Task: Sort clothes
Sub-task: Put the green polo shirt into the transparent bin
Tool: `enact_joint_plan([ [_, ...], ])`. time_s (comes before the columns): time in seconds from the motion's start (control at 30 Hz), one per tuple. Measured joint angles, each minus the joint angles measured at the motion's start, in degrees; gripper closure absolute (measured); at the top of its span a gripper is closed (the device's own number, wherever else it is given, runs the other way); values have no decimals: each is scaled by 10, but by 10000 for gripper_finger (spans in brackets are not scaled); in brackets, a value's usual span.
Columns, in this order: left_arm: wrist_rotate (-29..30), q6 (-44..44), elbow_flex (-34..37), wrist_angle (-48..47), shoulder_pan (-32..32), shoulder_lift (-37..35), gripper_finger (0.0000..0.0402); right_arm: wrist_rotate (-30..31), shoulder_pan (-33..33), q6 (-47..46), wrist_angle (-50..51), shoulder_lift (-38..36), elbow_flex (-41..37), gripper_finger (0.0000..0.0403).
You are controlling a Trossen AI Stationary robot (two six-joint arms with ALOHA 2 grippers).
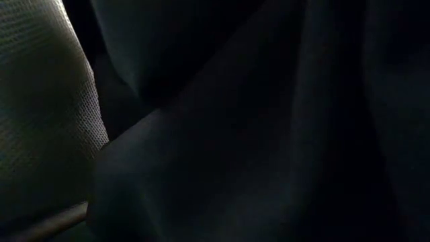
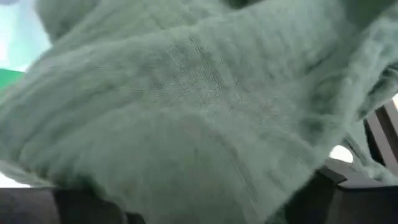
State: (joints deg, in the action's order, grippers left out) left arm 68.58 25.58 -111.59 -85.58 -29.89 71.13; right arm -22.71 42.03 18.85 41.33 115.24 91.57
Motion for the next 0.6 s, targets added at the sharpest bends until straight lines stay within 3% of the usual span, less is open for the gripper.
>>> enact_joint_plan([
  [0.13, 0, 0, 0, 0, 0, 0, 402, -1, 0, 18, -1, 6, 0, 217],
  [0.3, 0, 0, 0, -1, 0, 0, 402, 0, 3, 31, 2, -1, 0, 369],
  [0.6, -6, 0, 0, -2, 0, -5, 402, 3, 6, 16, 33, -111, 0, 392],
])
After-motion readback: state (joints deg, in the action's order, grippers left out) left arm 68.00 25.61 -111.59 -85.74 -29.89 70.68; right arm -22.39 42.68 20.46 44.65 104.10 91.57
